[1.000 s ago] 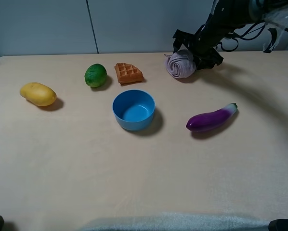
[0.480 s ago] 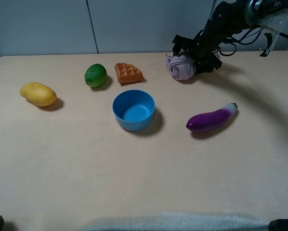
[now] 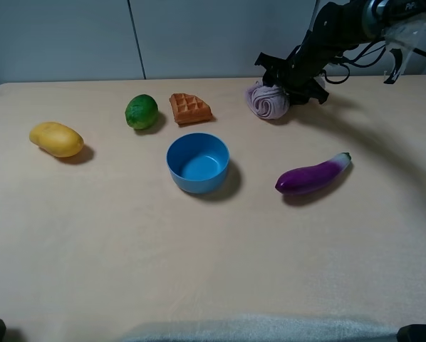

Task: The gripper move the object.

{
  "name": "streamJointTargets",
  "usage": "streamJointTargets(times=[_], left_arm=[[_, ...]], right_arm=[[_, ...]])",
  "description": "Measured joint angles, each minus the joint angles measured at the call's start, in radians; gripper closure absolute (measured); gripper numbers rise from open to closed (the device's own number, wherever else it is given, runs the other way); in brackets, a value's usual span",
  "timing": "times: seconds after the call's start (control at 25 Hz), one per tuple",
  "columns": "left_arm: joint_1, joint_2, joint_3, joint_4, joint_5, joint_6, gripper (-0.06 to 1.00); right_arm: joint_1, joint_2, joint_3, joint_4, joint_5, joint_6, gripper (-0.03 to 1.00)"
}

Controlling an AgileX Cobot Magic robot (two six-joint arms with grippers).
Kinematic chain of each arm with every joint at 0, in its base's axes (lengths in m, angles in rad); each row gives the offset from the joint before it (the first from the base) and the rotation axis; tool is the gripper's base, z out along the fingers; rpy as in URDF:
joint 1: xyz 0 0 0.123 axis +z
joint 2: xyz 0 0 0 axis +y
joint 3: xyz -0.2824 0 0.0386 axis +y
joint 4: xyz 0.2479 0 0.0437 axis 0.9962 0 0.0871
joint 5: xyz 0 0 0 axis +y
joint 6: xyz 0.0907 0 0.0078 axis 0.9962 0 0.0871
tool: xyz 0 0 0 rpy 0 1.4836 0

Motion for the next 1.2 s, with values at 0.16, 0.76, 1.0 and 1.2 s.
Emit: streamJointTargets(times=[0.16, 0.76, 1.0, 1.2], left_arm=[[0.0, 0.0, 0.0, 0.0, 0.0, 0.0, 0.1], [0.0, 0.0, 0.0, 0.0, 0.0, 0.0, 0.1], [0.0, 0.0, 0.0, 0.0, 0.0, 0.0, 0.1], [0.0, 0.0, 0.0, 0.0, 0.0, 0.0, 0.1]], right_arm=[[0.0, 0.0, 0.0, 0.0, 0.002, -0.023, 0.59], [0.0, -0.041, -0.027, -0.015, 0.171, -0.195, 0.59], [-0.015, -0.113, -0.028, -0.044, 0.366, -0.288, 0.59], [-0.023, -0.175, -0.028, -0.071, 0.497, -0.326, 0.59]])
